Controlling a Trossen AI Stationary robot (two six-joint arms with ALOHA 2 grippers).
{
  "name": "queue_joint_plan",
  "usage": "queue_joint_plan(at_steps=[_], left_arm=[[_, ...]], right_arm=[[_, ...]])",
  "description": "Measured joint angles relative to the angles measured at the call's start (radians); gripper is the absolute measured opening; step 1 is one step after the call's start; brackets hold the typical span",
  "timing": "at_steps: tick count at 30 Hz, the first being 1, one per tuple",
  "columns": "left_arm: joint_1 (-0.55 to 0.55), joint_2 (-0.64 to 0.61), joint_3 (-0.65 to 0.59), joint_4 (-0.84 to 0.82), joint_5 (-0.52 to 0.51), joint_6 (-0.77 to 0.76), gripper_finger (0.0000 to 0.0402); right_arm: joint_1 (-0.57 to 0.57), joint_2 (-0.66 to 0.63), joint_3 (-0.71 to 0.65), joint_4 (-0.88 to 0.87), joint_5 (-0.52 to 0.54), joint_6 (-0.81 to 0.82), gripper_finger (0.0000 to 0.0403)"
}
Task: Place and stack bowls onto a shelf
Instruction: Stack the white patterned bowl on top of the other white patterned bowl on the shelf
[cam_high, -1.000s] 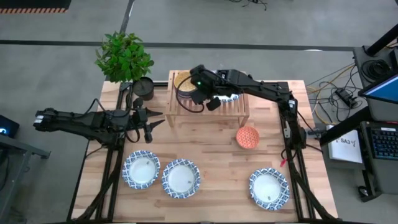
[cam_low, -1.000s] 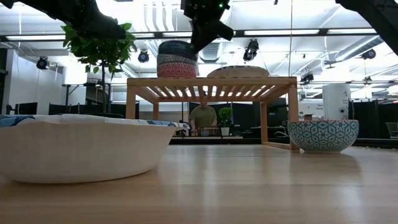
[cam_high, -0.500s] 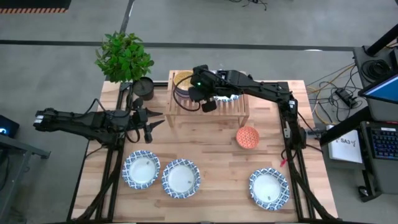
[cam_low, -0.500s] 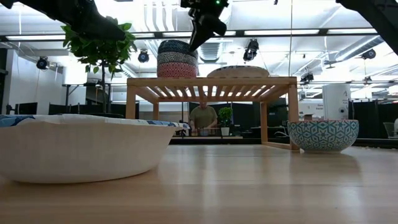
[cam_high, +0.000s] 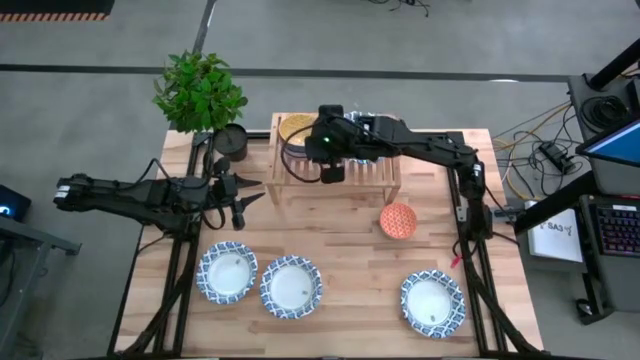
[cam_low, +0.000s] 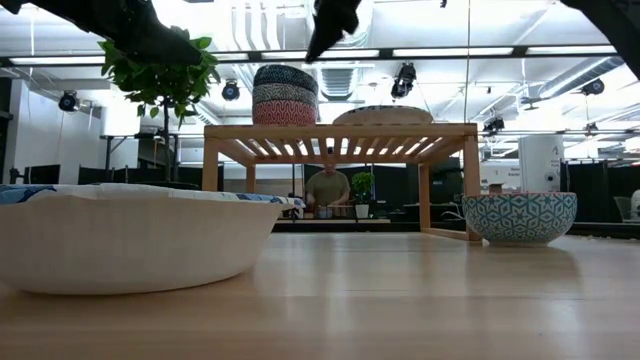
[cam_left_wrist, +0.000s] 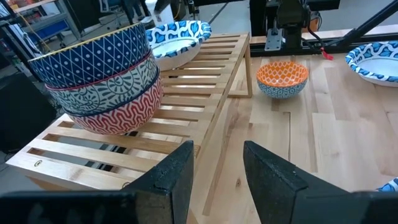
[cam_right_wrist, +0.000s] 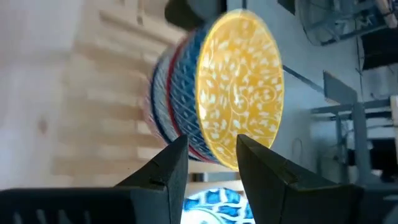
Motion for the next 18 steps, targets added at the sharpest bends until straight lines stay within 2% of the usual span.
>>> queue_joint_plan(at_steps=[9,14,18], left_arm=[[0.000,0.000,0.000,-0.006,0.000,0.000,0.0123],[0.000,0.000,0.000,-0.006,0.000,0.000,0.0123],[0.000,0.000,0.000,-0.004,0.000,0.007,0.0123]], right_arm=[[0.122,-0.037,0.000,0.013,-0.015,0.481,0.0107],[0.170,-0.034,0.000,0.011,-0.170,0.750,0.0106],[0.203,-0.016,0.000,0.016,-0.250,0.947,0.0117]])
